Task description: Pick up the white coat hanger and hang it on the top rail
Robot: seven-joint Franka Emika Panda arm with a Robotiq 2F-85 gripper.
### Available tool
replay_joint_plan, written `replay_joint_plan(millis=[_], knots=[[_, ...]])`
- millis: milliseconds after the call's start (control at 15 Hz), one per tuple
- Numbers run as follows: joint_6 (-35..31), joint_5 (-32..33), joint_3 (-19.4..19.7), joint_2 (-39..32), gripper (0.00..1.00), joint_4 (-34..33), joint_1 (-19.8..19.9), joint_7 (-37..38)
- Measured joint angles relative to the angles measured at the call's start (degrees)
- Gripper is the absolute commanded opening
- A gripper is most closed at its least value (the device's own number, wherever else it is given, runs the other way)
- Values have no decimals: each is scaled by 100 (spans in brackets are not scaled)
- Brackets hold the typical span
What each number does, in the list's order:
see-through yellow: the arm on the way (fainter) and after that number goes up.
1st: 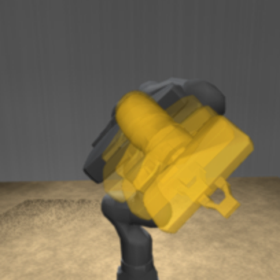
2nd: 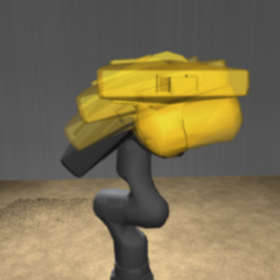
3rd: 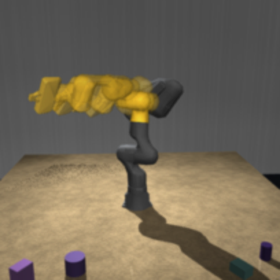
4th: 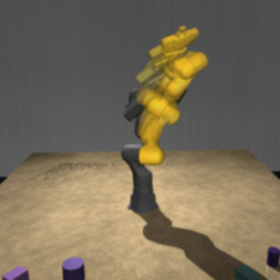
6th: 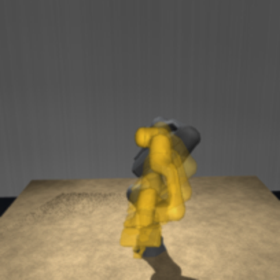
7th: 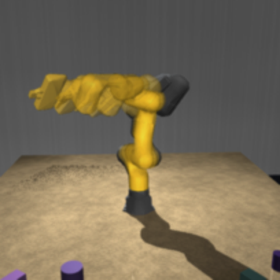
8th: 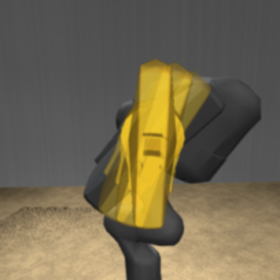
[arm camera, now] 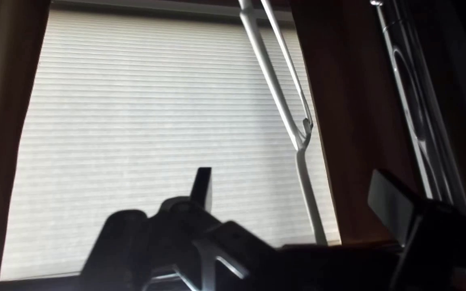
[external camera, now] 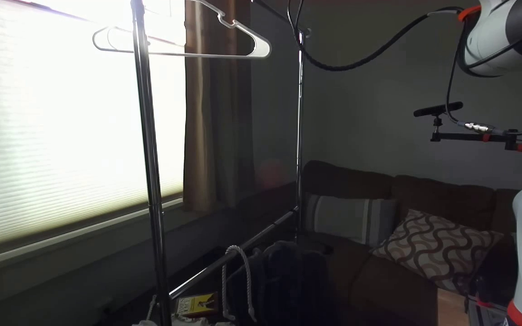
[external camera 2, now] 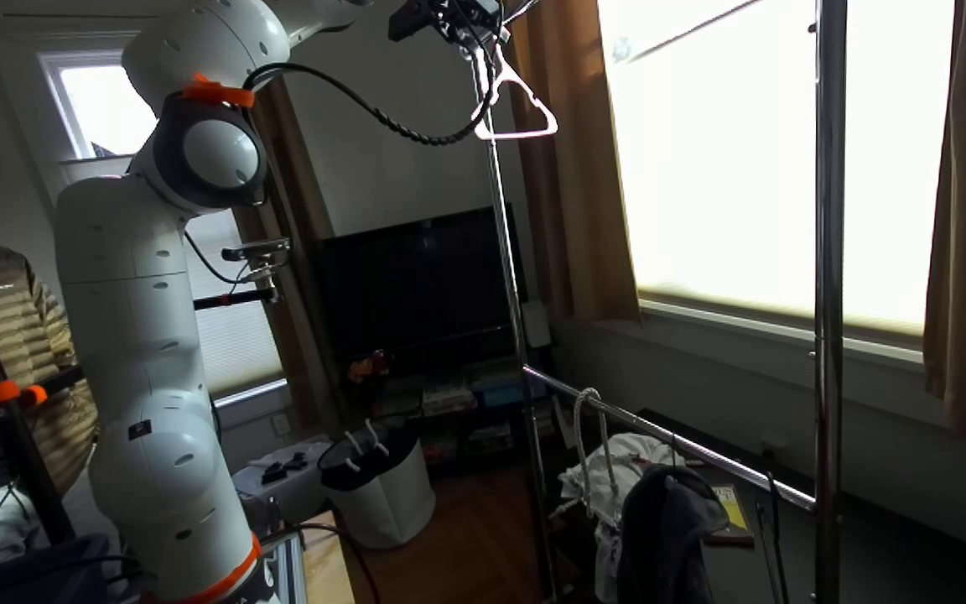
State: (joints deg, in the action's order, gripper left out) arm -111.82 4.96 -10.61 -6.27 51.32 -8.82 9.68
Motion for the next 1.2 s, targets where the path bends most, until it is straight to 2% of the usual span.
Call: replay_joint_plan(millis=[400,867,1067,1200], knots=[[233,284,233,1178,100,1472,218,3],[1655,630,318,2492,100,3389,378,272],[2245,433,401,2996,100,4281,439,498],[2311,-31,517,3319,100,4889,474,670]])
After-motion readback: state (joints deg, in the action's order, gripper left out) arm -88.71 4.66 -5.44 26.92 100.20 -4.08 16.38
